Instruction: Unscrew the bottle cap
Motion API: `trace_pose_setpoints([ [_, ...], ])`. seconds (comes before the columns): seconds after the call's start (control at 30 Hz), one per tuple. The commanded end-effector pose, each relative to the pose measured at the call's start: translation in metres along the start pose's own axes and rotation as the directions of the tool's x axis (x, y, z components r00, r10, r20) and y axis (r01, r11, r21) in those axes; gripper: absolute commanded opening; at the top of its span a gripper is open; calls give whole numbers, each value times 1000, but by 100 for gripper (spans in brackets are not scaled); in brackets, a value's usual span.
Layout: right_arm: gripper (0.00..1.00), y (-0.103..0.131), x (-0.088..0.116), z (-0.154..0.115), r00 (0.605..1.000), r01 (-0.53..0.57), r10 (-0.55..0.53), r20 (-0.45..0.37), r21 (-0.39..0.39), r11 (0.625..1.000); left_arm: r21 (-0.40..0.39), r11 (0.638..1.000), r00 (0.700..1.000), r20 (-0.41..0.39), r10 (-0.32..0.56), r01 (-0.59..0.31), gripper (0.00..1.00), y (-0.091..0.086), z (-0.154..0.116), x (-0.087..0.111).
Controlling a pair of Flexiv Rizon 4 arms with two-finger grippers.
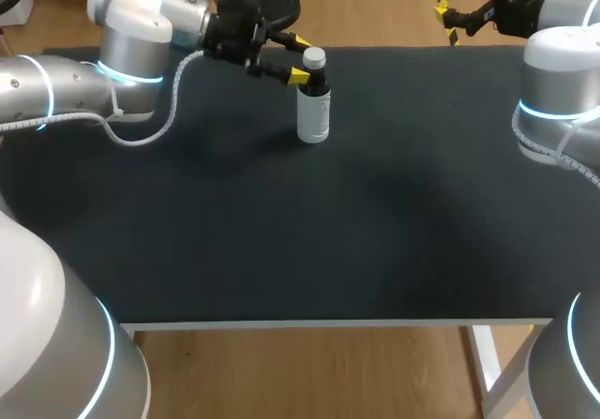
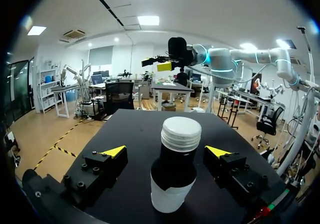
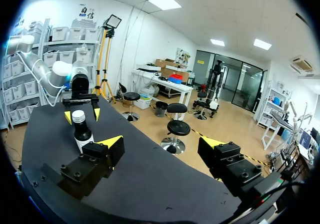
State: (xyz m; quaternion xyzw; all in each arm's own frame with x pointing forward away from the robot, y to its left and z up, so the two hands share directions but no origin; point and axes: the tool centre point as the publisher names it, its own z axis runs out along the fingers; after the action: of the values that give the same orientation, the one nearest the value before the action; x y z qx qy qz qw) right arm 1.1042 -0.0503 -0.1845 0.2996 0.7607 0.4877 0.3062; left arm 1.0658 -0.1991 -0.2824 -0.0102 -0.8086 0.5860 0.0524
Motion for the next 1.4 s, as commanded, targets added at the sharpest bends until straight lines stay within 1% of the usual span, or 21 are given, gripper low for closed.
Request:
trace_pose_setpoints([
  [0.03,100,0,0,0,1000,0,0,0,0,1000,-7,1000,1000,-14,-5,5,100,3,6,-5],
  [0.33,100,0,0,0,1000,0,0,0,0,1000,46,999,999,-48,-24,27,100,7,13,1],
  [0.57,100,0,0,0,1000,0,0,0,0,1000,36,999,998,-50,-28,30,100,8,16,1],
  [0.83,100,0,0,0,1000,0,0,0,0,1000,45,999,998,-59,-20,23,100,5,23,2],
  [1.17,100,0,0,0,1000,0,0,0,0,1000,56,998,998,-68,-16,19,100,4,25,2],
  [1.23,100,0,0,0,1000,0,0,0,0,1000,59,998,997,-70,-15,19,86,4,25,2],
  [1.27,100,0,0,0,1000,0,0,0,0,1000,59,998,997,-70,-15,19,38,4,25,2],
  [1.3,100,0,0,0,1000,0,0,0,0,1000,59,998,997,-70,-15,19,24,4,25,2],
  [1.37,100,0,0,0,1000,0,0,0,0,1000,61,998,997,-70,-14,18,18,4,25,2],
  [1.4,100,0,0,0,1000,0,0,0,0,1000,62,998,997,-70,-13,18,18,4,25,2],
])
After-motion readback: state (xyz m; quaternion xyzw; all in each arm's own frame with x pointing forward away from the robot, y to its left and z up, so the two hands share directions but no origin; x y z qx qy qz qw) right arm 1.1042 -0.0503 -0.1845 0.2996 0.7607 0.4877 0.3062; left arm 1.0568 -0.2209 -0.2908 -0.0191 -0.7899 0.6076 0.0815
